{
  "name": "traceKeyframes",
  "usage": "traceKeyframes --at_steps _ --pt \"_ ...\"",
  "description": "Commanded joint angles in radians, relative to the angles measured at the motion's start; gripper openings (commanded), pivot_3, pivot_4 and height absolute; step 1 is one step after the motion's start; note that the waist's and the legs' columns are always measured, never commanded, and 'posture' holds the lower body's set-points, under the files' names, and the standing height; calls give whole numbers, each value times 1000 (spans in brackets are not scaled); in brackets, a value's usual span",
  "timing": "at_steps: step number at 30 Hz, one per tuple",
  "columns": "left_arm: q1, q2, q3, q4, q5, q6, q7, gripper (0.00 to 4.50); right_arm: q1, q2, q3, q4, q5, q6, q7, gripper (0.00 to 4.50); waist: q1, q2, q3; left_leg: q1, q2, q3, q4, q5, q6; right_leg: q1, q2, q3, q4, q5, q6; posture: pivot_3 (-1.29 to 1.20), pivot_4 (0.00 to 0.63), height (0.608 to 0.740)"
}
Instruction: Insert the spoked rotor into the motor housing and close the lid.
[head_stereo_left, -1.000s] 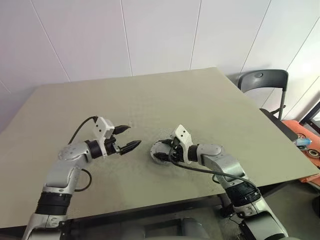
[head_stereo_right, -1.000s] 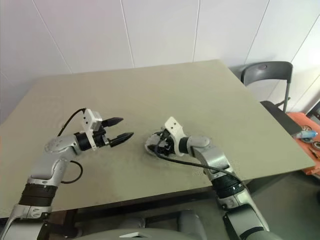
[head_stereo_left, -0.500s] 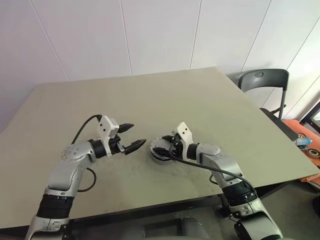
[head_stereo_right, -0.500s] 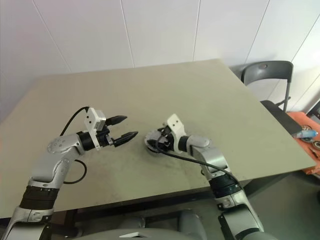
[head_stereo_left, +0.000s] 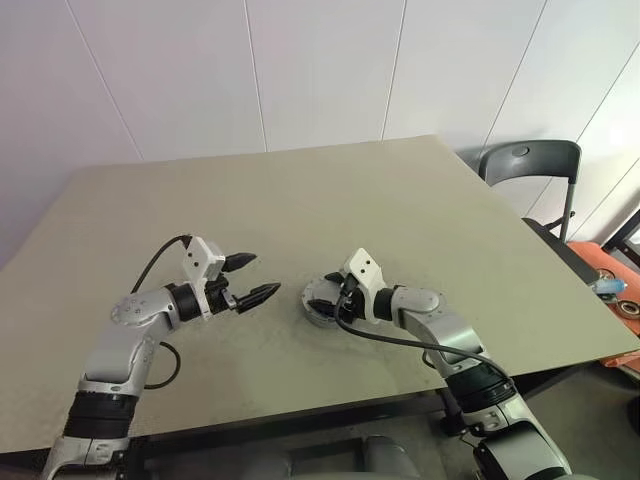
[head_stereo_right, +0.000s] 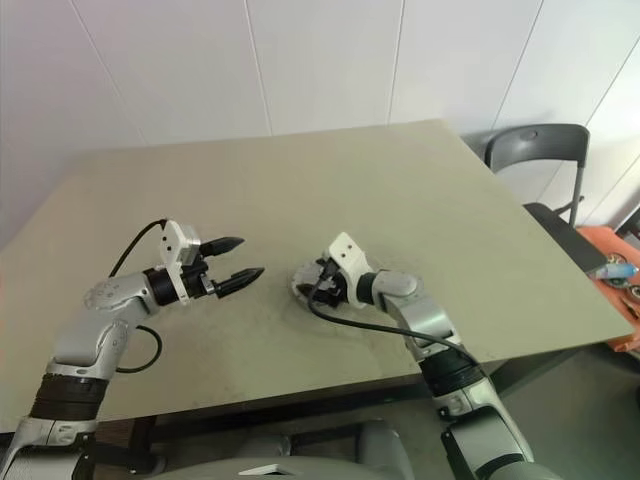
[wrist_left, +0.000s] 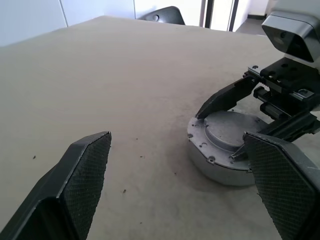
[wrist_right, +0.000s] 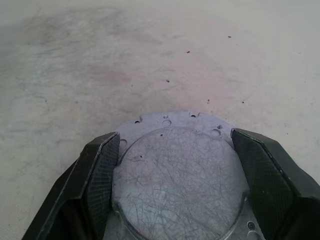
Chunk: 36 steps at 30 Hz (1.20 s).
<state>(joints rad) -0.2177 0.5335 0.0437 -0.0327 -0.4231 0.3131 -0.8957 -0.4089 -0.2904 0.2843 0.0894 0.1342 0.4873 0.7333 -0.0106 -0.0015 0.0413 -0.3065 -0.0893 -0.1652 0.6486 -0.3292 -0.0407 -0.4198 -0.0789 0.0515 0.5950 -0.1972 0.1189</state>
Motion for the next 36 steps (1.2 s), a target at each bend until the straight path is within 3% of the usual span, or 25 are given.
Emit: traceKeyframes --at_steps 1,11,21,29,36 --pt "-42 -3 13 49 12 -52 -16 4500 -16 -30 17 24 -42 24 -8 3230 0 0 0 0 0 0 0 0 0 0 0 0 0 0 0 0 0 740" --pt "-31 -54 -33 -19 39 -34 40 4500 -24 -60 31 27 -63 39 -21 3230 1 0 0 2 0 -1 0 0 0 2 0 0 0 0 0 0 0 740" --pt "-11 -14 10 -64 8 7 21 4500 2 -89 64 -16 4 193 61 3230 25 0 -1 3 0 -1 -1 0 0 4 -1 -1 -2 0 1 0 0 740" --pt "-1 8 32 -43 -6 -10 -9 4500 -1 -84 57 34 -45 117 0 3230 23 0 -1 3 0 -1 -1 0 1 5 -1 -1 -2 -1 1 0 0 740" --pt "-7 -30 -12 -88 17 10 37 4500 -8 -48 31 62 -48 36 -54 3230 22 0 -1 4 0 -1 0 0 1 12 -1 -1 -2 -3 -2 0 0 740"
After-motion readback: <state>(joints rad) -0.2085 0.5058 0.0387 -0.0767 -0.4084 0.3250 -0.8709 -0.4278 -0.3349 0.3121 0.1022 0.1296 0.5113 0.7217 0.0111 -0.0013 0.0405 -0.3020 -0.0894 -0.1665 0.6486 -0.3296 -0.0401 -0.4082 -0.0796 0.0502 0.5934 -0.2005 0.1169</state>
